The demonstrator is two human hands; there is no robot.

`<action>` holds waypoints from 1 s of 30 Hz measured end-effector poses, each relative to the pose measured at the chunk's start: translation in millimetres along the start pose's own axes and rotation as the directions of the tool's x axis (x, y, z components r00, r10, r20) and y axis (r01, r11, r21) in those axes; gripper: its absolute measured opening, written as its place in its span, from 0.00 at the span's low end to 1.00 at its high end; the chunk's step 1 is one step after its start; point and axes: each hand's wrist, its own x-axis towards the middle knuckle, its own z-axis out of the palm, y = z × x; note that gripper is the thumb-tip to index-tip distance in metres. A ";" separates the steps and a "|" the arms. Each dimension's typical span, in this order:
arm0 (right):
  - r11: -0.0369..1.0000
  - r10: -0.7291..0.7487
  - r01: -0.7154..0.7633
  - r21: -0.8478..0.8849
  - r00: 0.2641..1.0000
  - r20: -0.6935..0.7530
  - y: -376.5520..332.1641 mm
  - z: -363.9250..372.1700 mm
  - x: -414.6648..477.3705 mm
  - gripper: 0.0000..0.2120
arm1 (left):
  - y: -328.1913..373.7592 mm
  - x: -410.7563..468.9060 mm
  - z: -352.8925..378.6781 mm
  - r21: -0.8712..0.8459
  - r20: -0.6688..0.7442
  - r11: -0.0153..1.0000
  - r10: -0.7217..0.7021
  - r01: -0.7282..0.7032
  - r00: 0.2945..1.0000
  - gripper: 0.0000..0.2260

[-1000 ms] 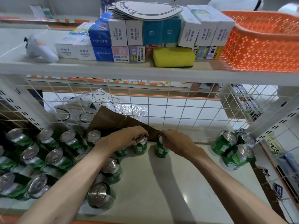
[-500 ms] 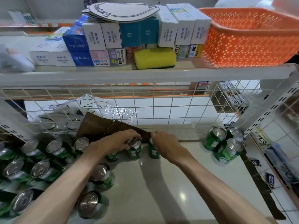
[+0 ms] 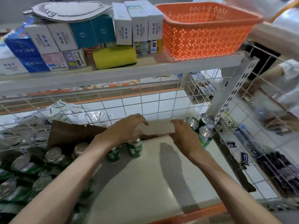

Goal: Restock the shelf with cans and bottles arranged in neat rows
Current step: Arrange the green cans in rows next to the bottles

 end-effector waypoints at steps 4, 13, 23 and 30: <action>0.979 0.188 -0.197 -0.058 0.974 -0.129 66.2 -26.0 -9.1 0.16 | 46.3 56.0 25.2 0.015 -0.004 0.999 0.051 -0.051 0.999 0.18; 0.971 0.239 -0.240 0.019 0.969 0.058 141.0 -29.3 -11.9 0.11 | 115.4 144.8 98.0 -0.084 0.075 0.996 -0.032 0.039 0.997 0.29; 0.953 0.235 -0.239 0.189 0.971 0.040 142.2 -12.2 -12.4 0.23 | 132.6 148.9 113.2 -0.008 -0.079 0.995 -0.098 0.098 0.992 0.29; 0.960 0.218 -0.225 0.168 0.974 0.058 138.4 -16.8 -19.7 0.24 | 137.0 148.0 112.2 -0.089 -0.065 0.990 -0.114 0.108 0.991 0.23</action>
